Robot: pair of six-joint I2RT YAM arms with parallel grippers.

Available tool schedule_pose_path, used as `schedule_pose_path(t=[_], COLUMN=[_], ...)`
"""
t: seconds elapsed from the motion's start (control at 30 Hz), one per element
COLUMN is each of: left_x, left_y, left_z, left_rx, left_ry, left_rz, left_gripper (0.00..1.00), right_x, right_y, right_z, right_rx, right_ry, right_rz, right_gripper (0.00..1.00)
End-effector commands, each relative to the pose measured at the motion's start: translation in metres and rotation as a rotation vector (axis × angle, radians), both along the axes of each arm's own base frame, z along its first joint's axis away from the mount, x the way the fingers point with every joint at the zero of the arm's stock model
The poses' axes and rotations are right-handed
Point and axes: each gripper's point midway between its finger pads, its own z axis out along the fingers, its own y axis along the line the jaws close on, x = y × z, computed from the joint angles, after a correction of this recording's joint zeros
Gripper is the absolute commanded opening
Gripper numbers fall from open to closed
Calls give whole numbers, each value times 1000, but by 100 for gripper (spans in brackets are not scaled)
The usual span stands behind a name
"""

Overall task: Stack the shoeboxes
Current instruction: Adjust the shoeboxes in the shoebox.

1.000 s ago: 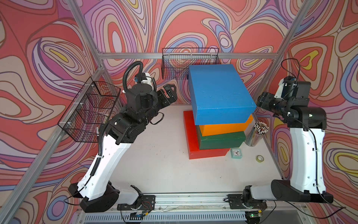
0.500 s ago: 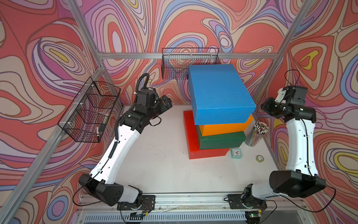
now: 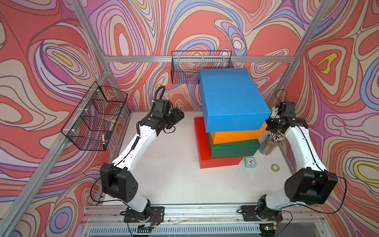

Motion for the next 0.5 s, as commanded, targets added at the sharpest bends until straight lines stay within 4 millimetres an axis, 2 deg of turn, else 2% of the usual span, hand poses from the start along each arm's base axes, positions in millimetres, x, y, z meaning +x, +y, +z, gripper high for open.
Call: schedule_pose_path(t=[0.0, 0.1, 0.47], left_x=[9, 14, 31], left_y=[-2, -4, -10], left_z=[-3, -20, -72], left_rx=[-28, -26, -31], left_ry=[-5, 25, 123], left_rz=[5, 7, 6], left_gripper=[76, 76, 76], right_x=[11, 17, 39], right_y=[-10, -5, 40], right_z=[-11, -29, -80], right_rx=[-28, -8, 14], right_ry=[-3, 23, 74], right_rz=[-32, -14, 90], right_gripper=[0, 0, 0])
